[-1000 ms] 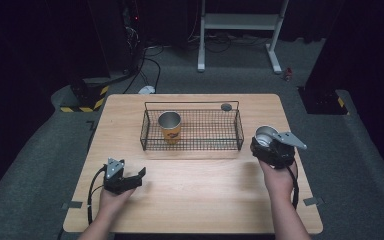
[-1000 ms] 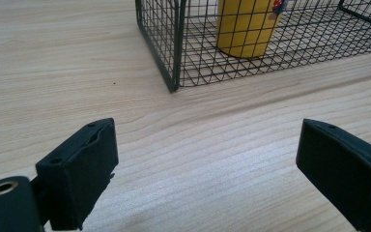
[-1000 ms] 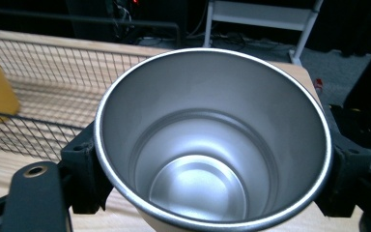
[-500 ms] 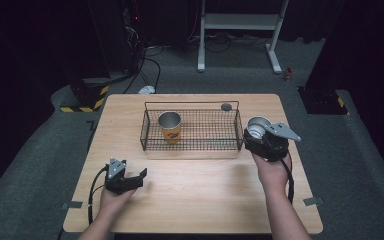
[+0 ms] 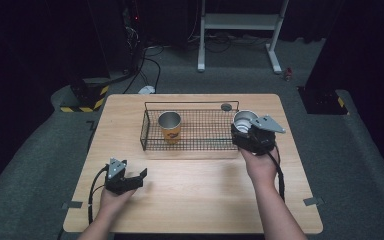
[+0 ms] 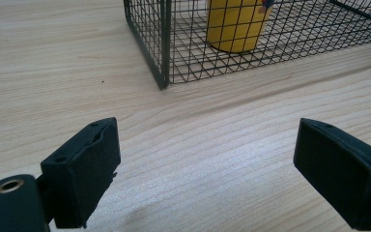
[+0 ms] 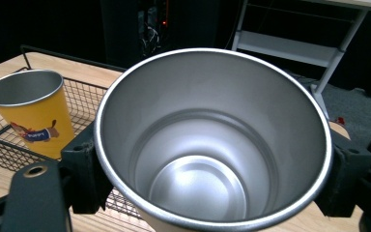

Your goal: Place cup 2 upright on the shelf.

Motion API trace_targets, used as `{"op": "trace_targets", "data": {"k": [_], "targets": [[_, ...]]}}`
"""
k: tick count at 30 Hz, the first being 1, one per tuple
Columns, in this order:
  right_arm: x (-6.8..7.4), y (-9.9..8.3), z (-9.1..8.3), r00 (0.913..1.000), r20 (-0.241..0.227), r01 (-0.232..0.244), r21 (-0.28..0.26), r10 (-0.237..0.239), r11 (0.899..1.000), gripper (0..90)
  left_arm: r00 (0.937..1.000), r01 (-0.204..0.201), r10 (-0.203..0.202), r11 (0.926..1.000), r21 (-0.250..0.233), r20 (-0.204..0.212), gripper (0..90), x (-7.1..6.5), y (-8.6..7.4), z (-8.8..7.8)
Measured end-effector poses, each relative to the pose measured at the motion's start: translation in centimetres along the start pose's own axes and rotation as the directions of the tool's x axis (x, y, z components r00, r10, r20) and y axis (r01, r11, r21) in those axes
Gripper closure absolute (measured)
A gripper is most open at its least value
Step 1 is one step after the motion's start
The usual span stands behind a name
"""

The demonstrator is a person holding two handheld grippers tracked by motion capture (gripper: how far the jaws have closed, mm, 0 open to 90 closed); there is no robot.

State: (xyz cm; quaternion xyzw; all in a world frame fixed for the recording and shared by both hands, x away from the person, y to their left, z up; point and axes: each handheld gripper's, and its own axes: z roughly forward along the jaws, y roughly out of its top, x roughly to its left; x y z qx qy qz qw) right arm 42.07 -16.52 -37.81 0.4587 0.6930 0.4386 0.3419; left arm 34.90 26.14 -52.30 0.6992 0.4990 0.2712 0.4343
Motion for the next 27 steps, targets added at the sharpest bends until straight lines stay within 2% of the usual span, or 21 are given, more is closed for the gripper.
{"op": "trace_targets", "data": {"k": [6, 27], "targets": [[1.2, 0.5, 1.1, 0.9996, -0.012, 0.024, 0.014, -0.024, 1.000, 18.5, 1.0000, 0.001, -0.001, 1.0000, 0.002, 0.002, 10.9, 0.0, 0.0, 0.0], [3.5, 1.8, 5.4, 0.9987, -0.043, 0.031, 0.058, -0.029, 0.998, 18.4, 0.9999, 0.003, -0.003, 0.9999, 0.014, 0.012, 12.5, 0.0, 0.0, 0.1]]}}
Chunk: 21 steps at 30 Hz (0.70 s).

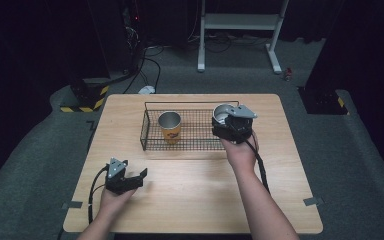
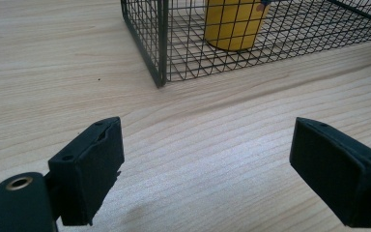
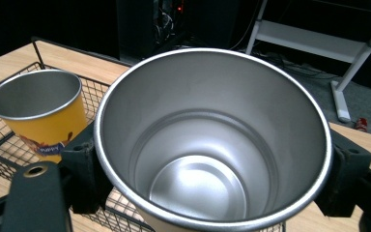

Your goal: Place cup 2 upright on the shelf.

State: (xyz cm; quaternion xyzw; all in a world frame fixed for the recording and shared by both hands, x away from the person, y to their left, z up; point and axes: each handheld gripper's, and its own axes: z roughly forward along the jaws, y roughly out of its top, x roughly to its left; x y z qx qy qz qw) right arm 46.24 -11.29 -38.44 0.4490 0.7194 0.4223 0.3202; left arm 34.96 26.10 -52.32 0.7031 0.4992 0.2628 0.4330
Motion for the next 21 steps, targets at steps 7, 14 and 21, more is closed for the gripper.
{"op": "trace_targets", "data": {"k": [7, 14, 21], "targets": [[0.4, 1.0, 0.7, 0.9999, -0.008, 0.008, -0.004, -0.008, 1.000, 18.4, 1.0000, 0.000, 0.000, 1.0000, 0.001, 0.000, 12.9, 0.0, 0.0, 0.0], [0.6, 1.7, 1.7, 1.0000, -0.005, -0.002, 0.007, 0.002, 1.000, 18.5, 1.0000, 0.004, -0.004, 1.0000, -0.003, 0.002, 12.9, 0.0, 0.0, 0.0], [0.9, 2.5, 3.2, 1.0000, -0.003, -0.004, 0.019, 0.004, 1.000, 18.4, 1.0000, 0.003, -0.003, 1.0000, -0.004, 0.005, 13.2, 0.1, 0.0, 0.0]]}}
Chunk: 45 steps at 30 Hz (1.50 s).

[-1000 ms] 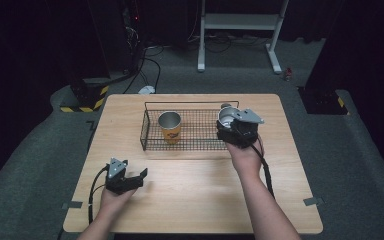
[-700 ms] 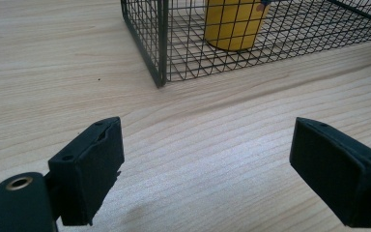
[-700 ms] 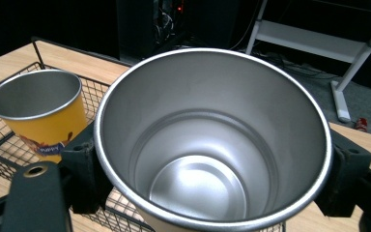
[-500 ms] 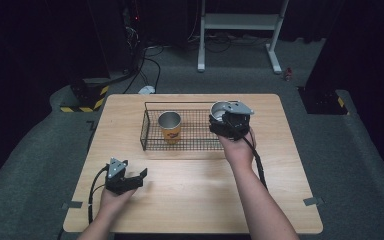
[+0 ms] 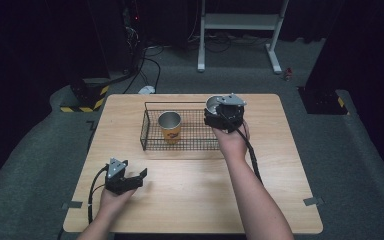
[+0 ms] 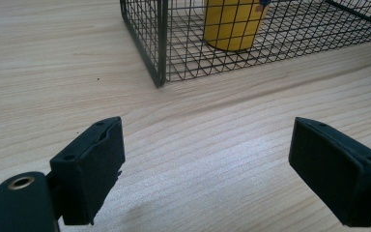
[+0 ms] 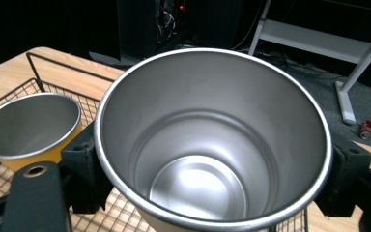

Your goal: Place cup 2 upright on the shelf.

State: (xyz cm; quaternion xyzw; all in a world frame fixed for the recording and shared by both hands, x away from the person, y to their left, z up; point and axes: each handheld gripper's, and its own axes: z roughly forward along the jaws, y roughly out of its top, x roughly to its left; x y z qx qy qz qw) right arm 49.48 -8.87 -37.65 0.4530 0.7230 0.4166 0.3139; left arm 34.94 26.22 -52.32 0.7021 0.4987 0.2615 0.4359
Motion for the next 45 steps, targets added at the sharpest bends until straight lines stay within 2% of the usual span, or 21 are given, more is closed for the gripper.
{"op": "trace_targets", "data": {"k": [6, 12, 17, 32, 45], "targets": [[-0.2, 0.0, 2.0, 0.9998, 0.021, 0.004, 0.050, -0.005, 0.999, 18.5, 1.0000, 0.002, -0.002, 1.0000, -0.002, 0.004, 13.5, 0.0, 0.0, 0.0], [-0.9, -0.8, 3.9, 0.9989, 0.044, -0.020, 0.103, 0.015, 0.994, 18.4, 0.9999, 0.006, -0.006, 1.0000, -0.002, 0.011, 14.1, 0.0, 0.0, 0.0], [-1.3, -1.3, 4.8, 0.9980, 0.051, -0.045, 0.135, 0.038, 0.990, 18.4, 0.9999, 0.007, -0.007, 1.0000, -0.001, 0.012, 14.1, 0.0, 0.0, 0.0], [-1.5, -1.7, 6.1, 0.9966, 0.043, -0.075, 0.156, 0.070, 0.985, 18.4, 0.9999, 0.005, -0.005, 1.0000, 0.000, 0.011, 14.1, 0.0, 0.0, 0.0], [-1.9, -2.6, 7.2, 0.9958, 0.060, -0.080, 0.215, 0.068, 0.973, 18.4, 0.9998, 0.011, -0.011, 0.9999, -0.002, 0.014, 14.1, 0.1, 0.0, 0.0]]}}
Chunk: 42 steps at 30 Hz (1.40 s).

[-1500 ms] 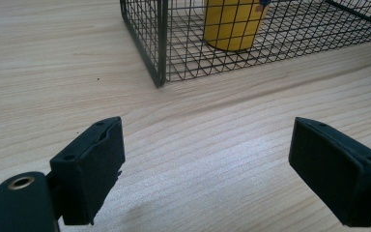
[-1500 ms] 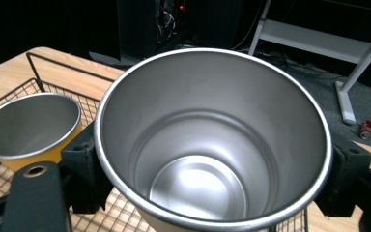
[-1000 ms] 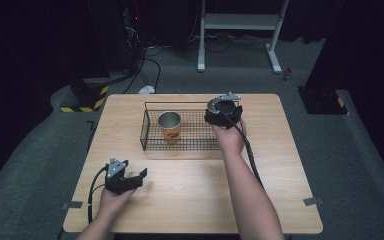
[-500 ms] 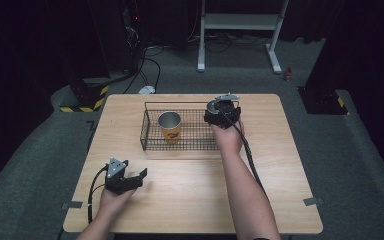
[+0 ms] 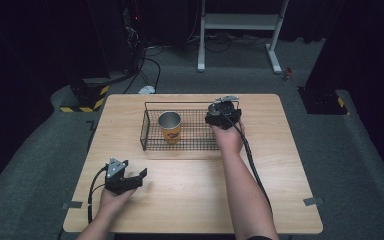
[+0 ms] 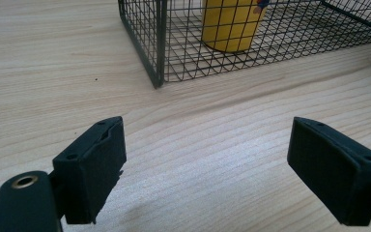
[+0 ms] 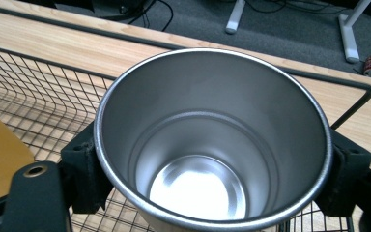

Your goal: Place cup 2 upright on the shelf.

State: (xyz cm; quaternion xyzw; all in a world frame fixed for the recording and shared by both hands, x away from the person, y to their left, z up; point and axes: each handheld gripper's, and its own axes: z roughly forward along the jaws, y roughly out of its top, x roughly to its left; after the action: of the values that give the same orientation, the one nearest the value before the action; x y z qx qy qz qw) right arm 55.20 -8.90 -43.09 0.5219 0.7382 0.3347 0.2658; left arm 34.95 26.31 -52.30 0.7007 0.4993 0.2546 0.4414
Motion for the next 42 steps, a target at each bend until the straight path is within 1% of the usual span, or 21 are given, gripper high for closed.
{"op": "trace_targets", "data": {"k": [2, 14, 20, 26, 30, 32, 36, 39, 42], "targets": [[0.0, -0.1, 0.2, 1.0000, 0.000, 0.004, 0.009, -0.004, 1.000, 18.4, 1.0000, -0.001, 0.001, 1.0000, 0.000, 0.000, 14.2, 0.0, 0.0, 0.0], [-0.5, -0.9, 0.8, 0.9999, -0.006, -0.015, 0.052, 0.016, 0.999, 18.4, 1.0000, -0.003, 0.003, 1.0000, 0.000, 0.001, 14.3, 0.0, 0.0, 0.0], [-0.5, -1.3, 1.2, 1.0000, -0.002, -0.007, 0.074, 0.007, 0.997, 18.5, 1.0000, -0.003, 0.003, 1.0000, 0.000, 0.001, 14.4, 0.0, 0.0, 0.0], [-0.5, -1.6, 1.4, 1.0000, -0.003, -0.009, 0.078, 0.009, 0.997, 18.5, 1.0000, -0.001, 0.001, 1.0000, 0.000, 0.002, 14.4, 0.0, 0.0, 0.0], [-0.3, -1.8, 1.5, 1.0000, -0.002, 0.005, 0.083, -0.005, 0.997, 18.4, 1.0000, 0.000, 0.000, 1.0000, -0.001, 0.001, 14.4, 0.0, 0.0, 0.0], [-0.2, -1.9, 1.6, 1.0000, -0.001, 0.001, 0.090, -0.001, 0.996, 18.5, 1.0000, -0.001, 0.001, 1.0000, 0.000, 0.001, 14.4, 0.0, 0.0, 0.0], [-0.1, -2.0, 1.7, 0.9999, 0.003, 0.011, 0.096, -0.012, 0.995, 18.5, 1.0000, 0.001, -0.001, 1.0000, -0.002, 0.001, 14.4, 0.0, 0.0, 0.0], [-0.1, -2.0, 1.8, 0.9998, 0.014, 0.015, 0.118, -0.017, 0.993, 18.5, 1.0000, 0.003, -0.003, 1.0000, -0.003, 0.001, 14.4, 0.0, 0.0, 0.0], [-0.1, -2.1, 1.8, 0.9996, 0.018, 0.019, 0.126, -0.021, 0.992, 18.5, 1.0000, 0.003, -0.002, 1.0000, -0.003, 0.002, 14.4, 0.0, 0.0, 0.0]]}}
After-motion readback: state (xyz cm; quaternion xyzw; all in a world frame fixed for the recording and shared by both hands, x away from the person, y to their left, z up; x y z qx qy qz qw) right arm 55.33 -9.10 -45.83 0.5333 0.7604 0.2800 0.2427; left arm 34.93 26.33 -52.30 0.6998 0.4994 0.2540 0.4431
